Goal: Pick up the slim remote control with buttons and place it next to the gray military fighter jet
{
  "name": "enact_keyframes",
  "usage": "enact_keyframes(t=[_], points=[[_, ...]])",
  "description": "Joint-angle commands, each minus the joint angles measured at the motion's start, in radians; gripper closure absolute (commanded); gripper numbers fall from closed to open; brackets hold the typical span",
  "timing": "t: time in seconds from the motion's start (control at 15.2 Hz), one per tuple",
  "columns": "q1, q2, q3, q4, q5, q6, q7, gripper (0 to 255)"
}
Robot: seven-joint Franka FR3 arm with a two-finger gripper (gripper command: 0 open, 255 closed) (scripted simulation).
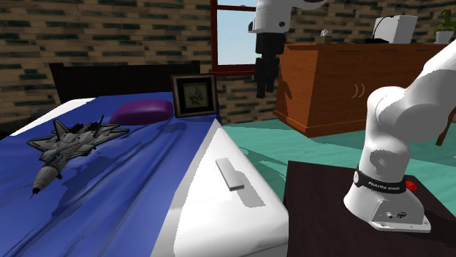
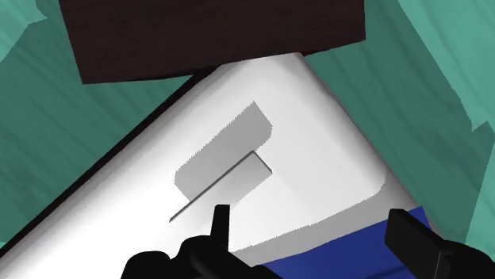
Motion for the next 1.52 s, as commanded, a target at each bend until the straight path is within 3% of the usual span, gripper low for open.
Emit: enact_keyframes(t=[0.0,0.73,1.45], points=[[-0.014,0.046,0.016,-0.032,0.004,0.078,0.045,0],[-0.115,0.389,0.064,-0.079,-0.029,0.456,0.270,0],[-0.186,0.811,0.035,0.018,-0.157,0.759,0.542,0]])
